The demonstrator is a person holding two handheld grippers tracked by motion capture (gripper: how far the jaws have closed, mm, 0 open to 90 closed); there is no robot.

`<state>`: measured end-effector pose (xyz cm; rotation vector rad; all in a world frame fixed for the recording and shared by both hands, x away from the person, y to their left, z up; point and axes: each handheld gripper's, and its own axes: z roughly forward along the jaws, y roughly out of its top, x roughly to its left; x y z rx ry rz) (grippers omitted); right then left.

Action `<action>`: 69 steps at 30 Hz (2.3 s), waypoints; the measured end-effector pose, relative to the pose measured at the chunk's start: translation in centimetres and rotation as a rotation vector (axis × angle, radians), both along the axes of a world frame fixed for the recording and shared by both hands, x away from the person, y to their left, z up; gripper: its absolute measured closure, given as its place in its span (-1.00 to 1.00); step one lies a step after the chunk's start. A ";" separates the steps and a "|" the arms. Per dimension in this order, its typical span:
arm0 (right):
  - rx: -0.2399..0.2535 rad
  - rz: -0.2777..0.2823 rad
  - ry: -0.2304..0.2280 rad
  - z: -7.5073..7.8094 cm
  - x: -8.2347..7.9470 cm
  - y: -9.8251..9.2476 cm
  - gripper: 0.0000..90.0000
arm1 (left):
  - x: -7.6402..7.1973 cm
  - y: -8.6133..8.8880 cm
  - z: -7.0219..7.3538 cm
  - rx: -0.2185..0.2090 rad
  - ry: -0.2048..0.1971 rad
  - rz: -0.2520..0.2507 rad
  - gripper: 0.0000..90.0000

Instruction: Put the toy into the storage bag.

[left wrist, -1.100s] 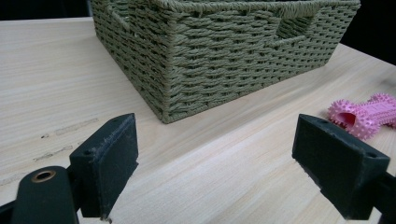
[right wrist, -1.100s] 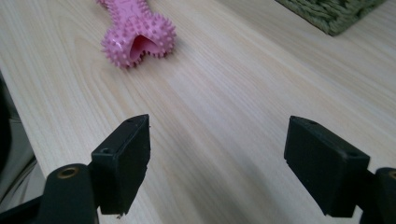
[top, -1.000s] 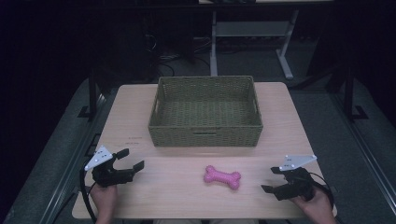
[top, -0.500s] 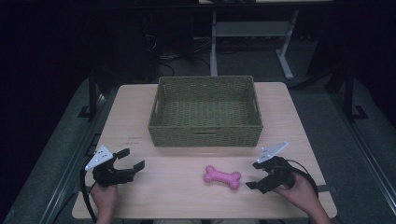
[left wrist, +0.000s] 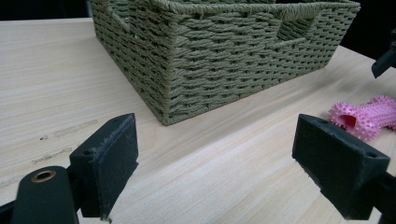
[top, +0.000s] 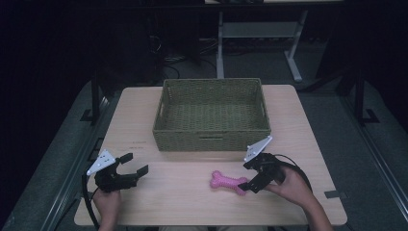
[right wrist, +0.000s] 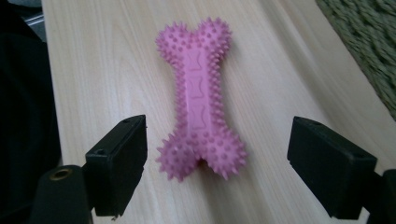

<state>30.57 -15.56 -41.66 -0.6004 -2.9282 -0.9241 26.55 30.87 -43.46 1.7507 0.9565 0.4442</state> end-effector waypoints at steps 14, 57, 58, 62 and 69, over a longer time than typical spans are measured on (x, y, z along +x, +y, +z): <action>-0.032 0.053 0.028 -0.1 0.7 2.5 -0.60 | 0.1 0.1 0.0 0.002 -0.001 0.004 -0.69; -0.184 0.145 0.018 -2.5 0.9 6.1 0.27 | -0.1 0.5 0.1 -0.006 -0.010 0.009 -0.69; -0.182 0.145 0.022 -2.5 1.0 6.1 0.27 | -0.1 0.5 0.1 -0.007 -0.010 0.008 -0.69; -0.178 0.153 0.031 -2.5 1.1 6.0 0.28 | -0.1 0.5 0.1 -0.009 -0.008 0.010 -0.69; -0.182 0.181 0.048 -1.6 1.5 6.1 0.28 | -0.1 0.6 0.2 -0.009 -0.017 0.011 -0.69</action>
